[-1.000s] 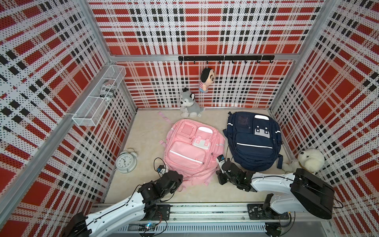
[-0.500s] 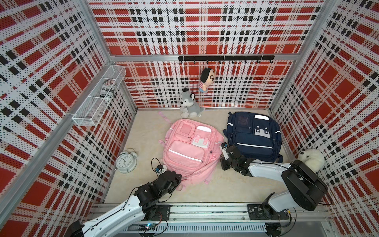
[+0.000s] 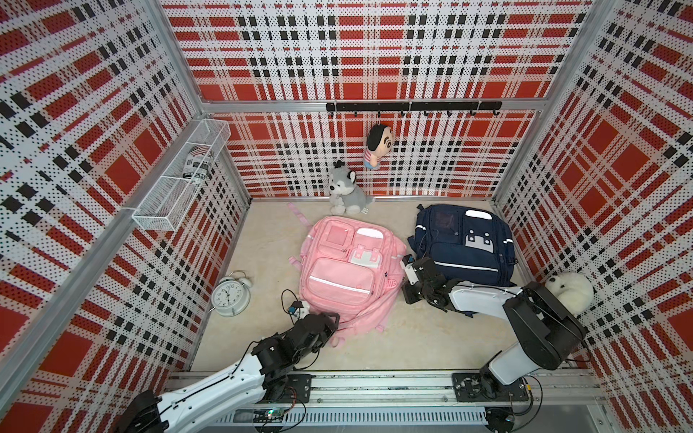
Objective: Zip up the backpack
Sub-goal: Zip the zipper on the backpack, then reset both arms
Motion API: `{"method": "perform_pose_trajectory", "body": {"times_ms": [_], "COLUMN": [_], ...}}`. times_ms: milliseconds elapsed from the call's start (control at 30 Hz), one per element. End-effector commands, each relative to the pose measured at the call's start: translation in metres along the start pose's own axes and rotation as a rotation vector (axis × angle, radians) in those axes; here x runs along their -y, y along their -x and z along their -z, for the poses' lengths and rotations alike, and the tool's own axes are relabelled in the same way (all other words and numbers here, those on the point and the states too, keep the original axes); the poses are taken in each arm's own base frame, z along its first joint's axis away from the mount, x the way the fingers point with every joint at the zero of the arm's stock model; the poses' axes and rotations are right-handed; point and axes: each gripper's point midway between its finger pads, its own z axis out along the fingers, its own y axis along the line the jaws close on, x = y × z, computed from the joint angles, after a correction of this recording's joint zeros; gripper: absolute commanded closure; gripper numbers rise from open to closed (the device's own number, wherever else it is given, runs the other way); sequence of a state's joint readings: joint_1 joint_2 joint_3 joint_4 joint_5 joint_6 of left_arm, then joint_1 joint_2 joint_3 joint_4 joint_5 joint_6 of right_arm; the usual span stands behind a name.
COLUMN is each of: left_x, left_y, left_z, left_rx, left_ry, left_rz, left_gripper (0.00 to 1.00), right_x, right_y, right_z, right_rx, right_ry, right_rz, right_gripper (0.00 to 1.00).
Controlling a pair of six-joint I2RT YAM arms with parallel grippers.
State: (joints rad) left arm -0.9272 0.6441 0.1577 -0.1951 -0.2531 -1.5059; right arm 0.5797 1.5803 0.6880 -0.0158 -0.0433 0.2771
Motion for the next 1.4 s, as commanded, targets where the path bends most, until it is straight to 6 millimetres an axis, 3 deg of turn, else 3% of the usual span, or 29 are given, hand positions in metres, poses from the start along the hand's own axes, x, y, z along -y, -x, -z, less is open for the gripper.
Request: {"method": "perform_pose_trajectory", "body": {"times_ms": [0,100,133,167,300,467,600,733,800,967,1067,1200,1267,1367], "left_x": [-0.011,-0.011,-0.011,-0.011,-0.004,0.024,0.061,0.096,0.101,0.087,0.081,0.074,0.054,0.037], "left_y": [0.003,0.007,0.010,0.013,0.036,0.077,0.107,0.133,0.147,0.187,0.204,0.221,0.238,0.248], "left_z": [-0.001,0.002,0.003,0.005,0.017,0.036,0.050,0.063,0.068,0.085,0.093,0.097,0.099,0.085], "left_rx": [0.049,0.079,0.094,0.109,0.228,0.473,0.646,0.787,0.854,1.028,1.101,1.112,1.140,1.109], "left_ry": [0.061,0.091,0.104,0.114,0.157,0.190,0.225,0.236,0.250,0.250,0.118,0.069,0.168,0.231], "left_rz": [-0.031,-0.053,-0.059,-0.066,-0.131,-0.302,-0.489,-0.656,-0.705,-0.750,-0.796,-0.854,-0.817,-0.828], "left_gripper": [0.01,0.02,0.02,0.02,0.02,0.02,0.02,0.02,0.02,0.02,0.02,0.02,0.02,0.02], "right_x": [0.009,0.005,0.005,0.005,0.012,0.025,0.050,0.077,0.094,0.133,0.161,0.170,0.175,0.187], "right_y": [0.012,0.012,0.012,0.012,0.017,0.055,0.083,0.092,0.095,0.088,0.075,0.068,0.064,0.058], "right_z": [0.001,0.006,0.008,0.010,0.031,0.095,0.157,0.192,0.205,0.213,0.210,0.190,0.176,0.171], "right_rx": [0.020,0.019,0.020,0.022,0.063,0.359,0.602,0.717,0.756,0.866,0.938,0.913,0.883,0.907], "right_ry": [-0.035,-0.014,-0.012,-0.016,-0.056,-0.133,-0.298,-0.487,-0.594,-0.720,-0.803,-0.829,-0.823,-0.836], "right_rz": [-0.011,-0.019,-0.020,-0.022,-0.039,-0.044,-0.026,-0.003,-0.006,-0.050,-0.095,-0.053,-0.037,-0.071], "right_gripper": [0.68,0.39,0.11,0.00,0.00,0.00,0.00,0.00,0.00,0.00,0.00,0.00,0.00,0.00]}}
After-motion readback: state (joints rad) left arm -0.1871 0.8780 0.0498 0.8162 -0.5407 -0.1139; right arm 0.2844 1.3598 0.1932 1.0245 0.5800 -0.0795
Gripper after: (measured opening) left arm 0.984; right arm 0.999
